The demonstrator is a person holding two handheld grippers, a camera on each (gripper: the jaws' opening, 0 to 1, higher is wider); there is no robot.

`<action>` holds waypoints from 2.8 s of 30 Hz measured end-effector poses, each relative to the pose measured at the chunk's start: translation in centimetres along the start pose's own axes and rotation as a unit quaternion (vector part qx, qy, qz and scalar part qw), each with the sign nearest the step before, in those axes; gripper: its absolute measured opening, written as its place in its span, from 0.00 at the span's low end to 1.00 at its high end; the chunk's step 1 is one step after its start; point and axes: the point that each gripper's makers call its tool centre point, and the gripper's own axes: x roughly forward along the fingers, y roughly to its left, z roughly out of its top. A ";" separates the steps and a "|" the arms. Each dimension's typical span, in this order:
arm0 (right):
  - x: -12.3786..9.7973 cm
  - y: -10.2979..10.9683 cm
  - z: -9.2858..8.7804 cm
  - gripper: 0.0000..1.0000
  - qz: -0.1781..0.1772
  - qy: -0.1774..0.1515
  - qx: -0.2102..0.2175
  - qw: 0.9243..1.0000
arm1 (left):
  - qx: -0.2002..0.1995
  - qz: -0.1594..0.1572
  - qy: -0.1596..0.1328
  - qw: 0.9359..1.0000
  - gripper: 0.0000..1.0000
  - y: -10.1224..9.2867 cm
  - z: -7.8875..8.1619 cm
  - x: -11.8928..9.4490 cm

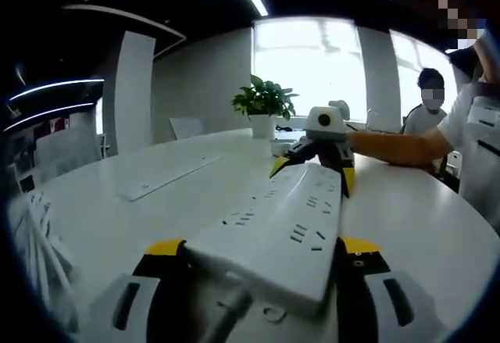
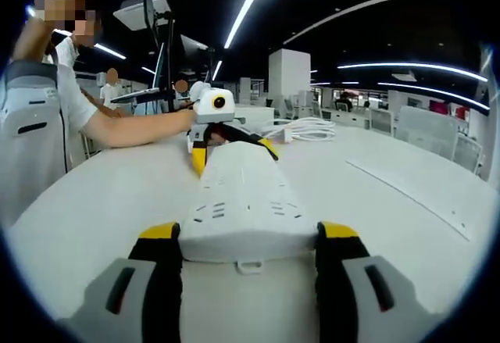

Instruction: Straighten the power strip on the desk, plug the charger into it

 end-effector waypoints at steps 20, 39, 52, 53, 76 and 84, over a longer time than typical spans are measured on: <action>-0.3 -0.4 -0.1 0.69 0.035 -0.001 -0.009 0.999 | -0.005 0.016 -0.002 1.000 0.76 -0.4 0.0 -0.2; -0.7 -0.9 -0.3 0.68 0.051 -0.004 -0.013 0.999 | -0.007 0.022 -0.002 1.000 0.74 -0.9 -0.1 -0.4; -1.0 -1.5 -0.4 0.67 0.049 -0.005 -0.011 0.999 | -0.008 0.024 -0.002 1.000 0.72 -1.2 -0.2 -0.5; -1.0 -1.5 -0.4 0.67 0.049 -0.005 -0.011 0.999 | -0.008 0.024 -0.002 1.000 0.72 -1.2 -0.2 -0.5; -4.7 -2.7 0.0 0.64 -0.072 -0.023 0.011 0.997 | 0.032 0.029 -0.044 0.998 0.79 -0.8 1.3 -1.0; -11.5 -5.2 1.1 0.50 -0.208 -0.083 0.142 0.964 | -0.006 0.025 -0.105 0.994 0.83 -0.5 3.4 -2.0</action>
